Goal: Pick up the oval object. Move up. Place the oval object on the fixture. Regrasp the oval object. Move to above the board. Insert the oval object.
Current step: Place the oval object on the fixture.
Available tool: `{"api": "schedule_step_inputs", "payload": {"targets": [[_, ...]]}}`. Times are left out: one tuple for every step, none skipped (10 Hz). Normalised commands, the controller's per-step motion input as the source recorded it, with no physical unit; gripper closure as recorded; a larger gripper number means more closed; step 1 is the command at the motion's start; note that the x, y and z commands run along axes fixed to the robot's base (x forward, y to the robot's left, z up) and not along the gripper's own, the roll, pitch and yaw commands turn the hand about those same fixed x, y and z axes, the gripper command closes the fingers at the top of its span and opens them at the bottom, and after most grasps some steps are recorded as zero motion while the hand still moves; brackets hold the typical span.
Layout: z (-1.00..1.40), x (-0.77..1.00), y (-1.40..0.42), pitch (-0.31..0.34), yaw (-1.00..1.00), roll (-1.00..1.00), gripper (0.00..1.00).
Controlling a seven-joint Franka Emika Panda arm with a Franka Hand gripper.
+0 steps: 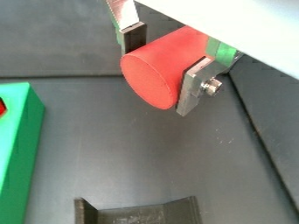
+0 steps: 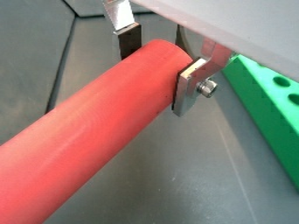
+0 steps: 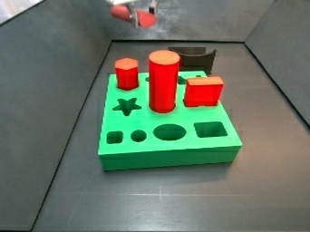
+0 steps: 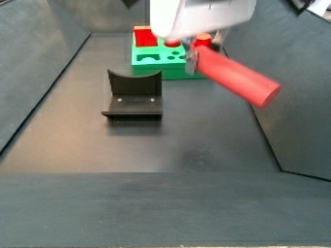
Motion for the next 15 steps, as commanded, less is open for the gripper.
{"api": "schedule_step_inputs", "payload": {"targets": [[0.89, -0.03, 0.01, 0.047, -0.03, 0.08, 1.0], [0.69, -0.02, 0.01, 0.058, -0.02, 0.09, 1.0], [0.53, -0.01, 0.01, 0.065, -0.01, 0.09, 1.0], [0.38, 0.0, 0.01, 0.076, 0.0, 0.09, 1.0], [0.27, 0.0, 0.01, 0.083, 0.01, 0.1, 1.0], [0.65, 1.0, -0.48, -0.055, -1.0, -0.02, 1.0], [0.58, 1.0, -0.46, -0.047, -1.0, -0.02, 1.0], [0.52, 1.0, -0.35, -0.026, -1.0, -0.02, 1.0], [0.35, 0.84, -0.22, -0.008, -1.0, -0.03, 1.0], [0.18, 0.69, -0.14, 0.007, -1.0, -0.04, 1.0], [0.08, 0.54, -0.06, 0.035, -1.0, -0.04, 1.0], [0.05, 0.44, -0.03, 0.057, -1.0, -0.05, 1.0], [0.02, 0.32, -0.01, 0.094, -1.0, -0.07, 1.0], [0.02, 0.25, 0.0, 0.119, -1.0, -0.08, 1.0], [0.01, 0.13, 0.0, 0.143, -0.71, -0.09, 1.0]]}}
